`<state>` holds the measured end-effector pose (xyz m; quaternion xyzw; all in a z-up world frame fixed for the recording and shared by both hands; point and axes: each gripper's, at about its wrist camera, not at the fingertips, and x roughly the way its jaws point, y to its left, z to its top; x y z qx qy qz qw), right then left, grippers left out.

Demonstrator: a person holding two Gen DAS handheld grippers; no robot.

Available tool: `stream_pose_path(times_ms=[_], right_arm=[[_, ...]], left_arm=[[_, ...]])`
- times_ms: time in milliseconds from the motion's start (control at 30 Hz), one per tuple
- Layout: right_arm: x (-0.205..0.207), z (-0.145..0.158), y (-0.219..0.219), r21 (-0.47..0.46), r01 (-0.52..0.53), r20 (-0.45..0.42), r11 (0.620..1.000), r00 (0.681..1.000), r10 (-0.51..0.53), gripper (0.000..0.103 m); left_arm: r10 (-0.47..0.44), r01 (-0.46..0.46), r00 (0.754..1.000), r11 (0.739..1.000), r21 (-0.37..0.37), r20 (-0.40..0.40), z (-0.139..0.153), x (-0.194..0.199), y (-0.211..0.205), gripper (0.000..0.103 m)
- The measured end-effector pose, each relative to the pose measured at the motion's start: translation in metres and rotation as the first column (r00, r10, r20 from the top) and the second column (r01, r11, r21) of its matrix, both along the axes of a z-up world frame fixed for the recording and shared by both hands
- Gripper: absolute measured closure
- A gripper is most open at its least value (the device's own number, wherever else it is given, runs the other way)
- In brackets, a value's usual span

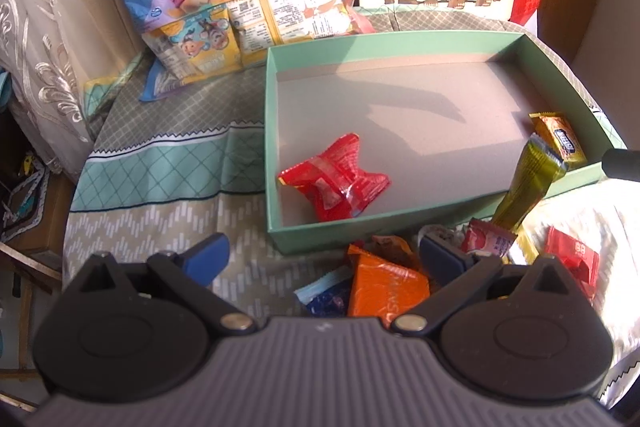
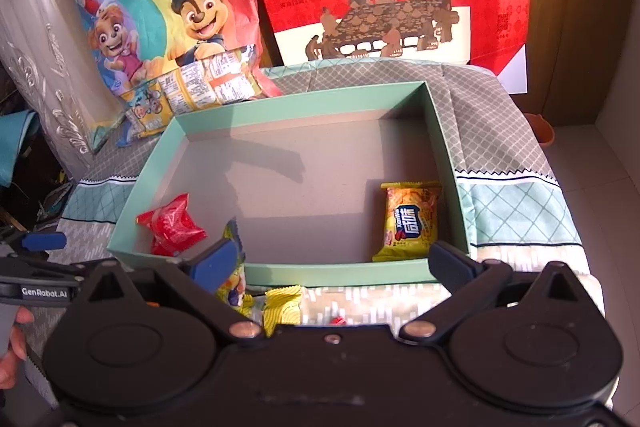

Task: Organize snacks
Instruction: 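Grasp the orange packet with the left tool while the right grasps the yellow striped bars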

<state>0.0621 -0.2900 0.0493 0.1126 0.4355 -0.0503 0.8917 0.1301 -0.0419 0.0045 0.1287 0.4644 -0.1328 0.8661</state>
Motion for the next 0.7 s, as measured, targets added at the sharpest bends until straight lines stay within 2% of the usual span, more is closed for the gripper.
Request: stream_pose_path(times_ms=[167, 533, 633, 667, 700], right_arm=[[-0.008, -0.014, 0.013, -0.008, -0.032, -0.047, 0.999, 0.998, 0.032, 0.0], [-0.016, -0.031, 0.026, 0.004, -0.056, -0.09, 0.998, 0.994, 0.056, 0.0], [-0.016, -0.035, 0.028, -0.013, -0.057, -0.092, 0.998, 0.994, 0.056, 0.0], [-0.017, -0.035, 0.029, -0.016, -0.06, -0.091, 0.998, 0.994, 0.058, 0.0], [-0.017, -0.036, 0.03, -0.018, -0.064, -0.09, 0.998, 0.994, 0.062, 0.0]], left_arm=[[-0.05, 0.053, 0.998, 0.997, 0.064, -0.039, -0.02, -0.012, -0.008, 0.0], [-0.093, 0.099, 0.992, 0.992, 0.075, -0.085, -0.036, -0.013, -0.016, 0.002], [-0.1, 0.106, 0.99, 0.993, 0.055, -0.101, -0.039, -0.013, -0.014, 0.022], [-0.1, 0.106, 0.989, 0.993, 0.048, -0.105, -0.04, -0.012, -0.012, 0.036], [-0.098, 0.103, 0.989, 0.994, 0.041, -0.11, -0.041, -0.012, -0.01, 0.042]])
